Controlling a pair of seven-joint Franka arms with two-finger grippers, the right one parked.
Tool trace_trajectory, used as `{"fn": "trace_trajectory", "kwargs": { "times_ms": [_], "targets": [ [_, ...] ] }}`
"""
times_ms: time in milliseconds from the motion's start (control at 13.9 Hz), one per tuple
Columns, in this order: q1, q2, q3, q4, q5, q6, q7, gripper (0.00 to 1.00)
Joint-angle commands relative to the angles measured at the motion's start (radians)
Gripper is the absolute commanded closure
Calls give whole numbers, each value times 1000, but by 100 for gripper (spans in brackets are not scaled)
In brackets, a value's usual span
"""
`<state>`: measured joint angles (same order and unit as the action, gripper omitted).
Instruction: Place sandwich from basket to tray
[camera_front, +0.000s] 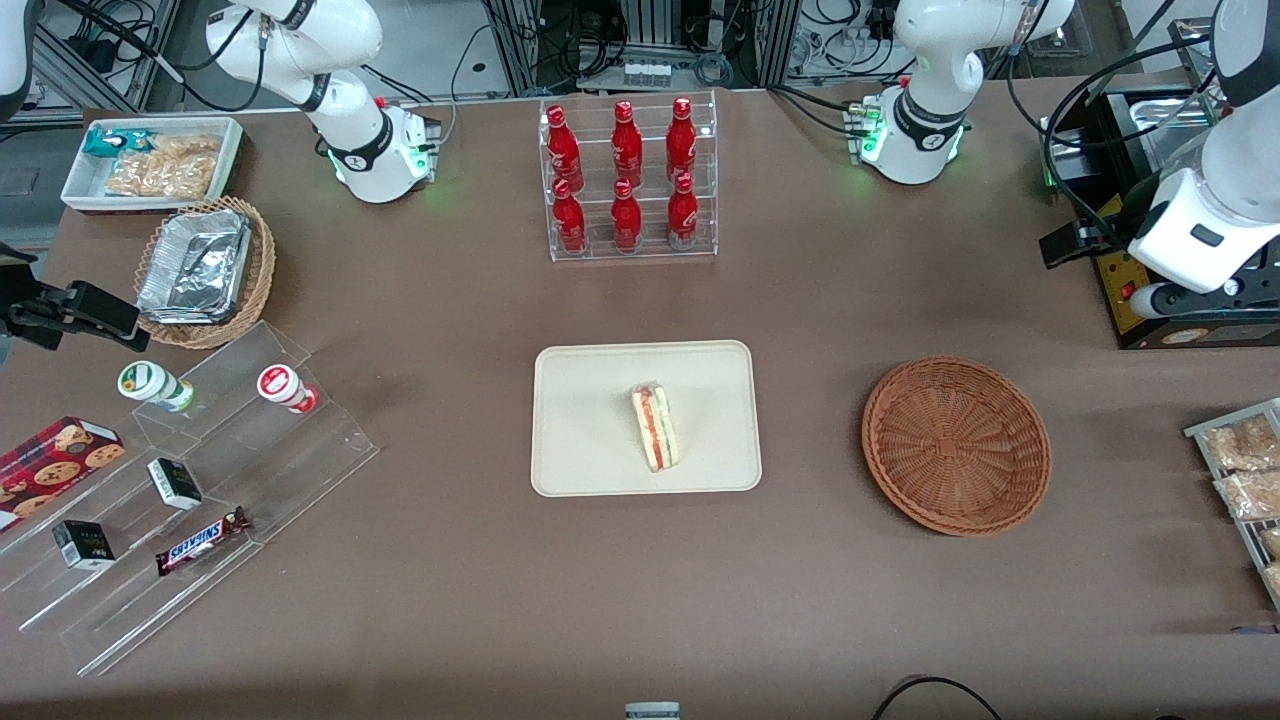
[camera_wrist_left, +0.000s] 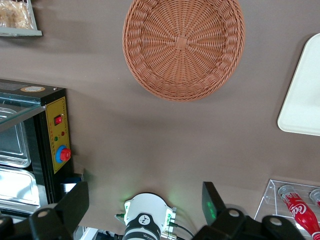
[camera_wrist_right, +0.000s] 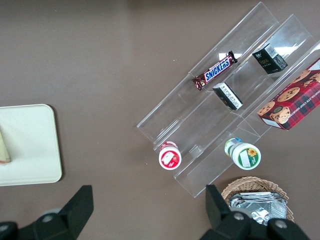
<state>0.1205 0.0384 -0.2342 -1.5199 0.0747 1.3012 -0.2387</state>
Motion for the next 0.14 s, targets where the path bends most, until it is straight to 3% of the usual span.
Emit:
{"fn": "trace_trajectory", "kwargs": {
  "times_ms": [0,72],
  "targets": [
    [-7,8,10,18,-13,4,12,0],
    [-7,18,10,18,-15,6,12,0]
  ]
}}
